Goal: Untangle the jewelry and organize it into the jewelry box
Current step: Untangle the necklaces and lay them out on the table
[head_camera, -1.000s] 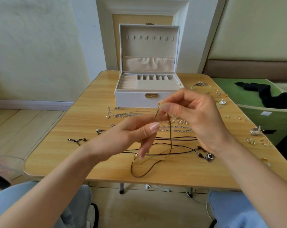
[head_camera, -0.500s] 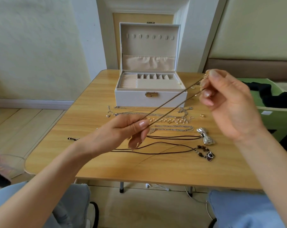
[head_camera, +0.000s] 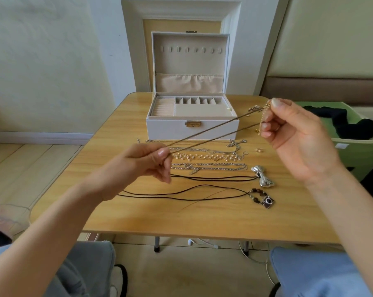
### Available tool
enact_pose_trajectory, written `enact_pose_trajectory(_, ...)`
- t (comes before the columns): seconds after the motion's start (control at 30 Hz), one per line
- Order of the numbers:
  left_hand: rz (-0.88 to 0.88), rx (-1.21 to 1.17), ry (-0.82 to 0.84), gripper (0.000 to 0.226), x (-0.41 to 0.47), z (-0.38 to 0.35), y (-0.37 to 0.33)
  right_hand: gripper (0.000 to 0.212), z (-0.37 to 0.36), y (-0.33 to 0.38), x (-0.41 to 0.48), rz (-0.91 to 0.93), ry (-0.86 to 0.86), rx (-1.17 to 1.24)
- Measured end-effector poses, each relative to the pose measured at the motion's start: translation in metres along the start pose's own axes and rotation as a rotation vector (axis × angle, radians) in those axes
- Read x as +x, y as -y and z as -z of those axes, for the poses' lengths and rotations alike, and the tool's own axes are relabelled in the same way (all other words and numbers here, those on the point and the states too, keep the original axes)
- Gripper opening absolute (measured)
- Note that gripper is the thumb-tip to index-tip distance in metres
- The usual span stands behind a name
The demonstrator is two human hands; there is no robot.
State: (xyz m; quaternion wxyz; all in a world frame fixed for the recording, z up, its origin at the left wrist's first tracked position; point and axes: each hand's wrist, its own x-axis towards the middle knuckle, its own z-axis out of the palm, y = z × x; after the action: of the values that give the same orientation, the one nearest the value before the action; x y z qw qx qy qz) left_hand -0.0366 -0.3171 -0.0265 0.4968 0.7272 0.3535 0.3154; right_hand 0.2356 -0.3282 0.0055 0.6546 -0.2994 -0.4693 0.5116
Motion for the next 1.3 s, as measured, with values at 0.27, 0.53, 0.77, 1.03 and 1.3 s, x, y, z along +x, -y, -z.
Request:
enact_pose_trajectory(0.27, 0.109, -0.217, -0.186, 0.058, -0.026, 0.02, 0.019, 0.017, 0.014, -0.004, -0.031, -0.444, 0.138, -0.505)
enact_pose_trajectory(0.53, 0.335, 0.251, -0.123, 0.018, -0.046, -0.005, 0.02, 0.012, 0.018, -0.021, -0.068, -0.548, 0.259, -0.996)
enact_pose_trajectory(0.77, 0.356, 0.647, -0.122, 0.018, -0.045, -0.009, 0.022, 0.019, 0.017, -0.029, -0.073, -0.409, 0.233, -1.17)
enact_pose_trajectory(1.03, 0.199, 0.705, -0.188, 0.062, -0.041, 0.013, 0.017, 0.01, 0.02, -0.024, -0.064, -0.202, 0.236, -1.244)
enact_pose_trajectory(1.3, 0.014, 0.906, -0.495, 0.019, 0.024, 0.027, 0.053, 0.012, 0.021, -0.053, -0.007, 0.121, 0.119, -1.334)
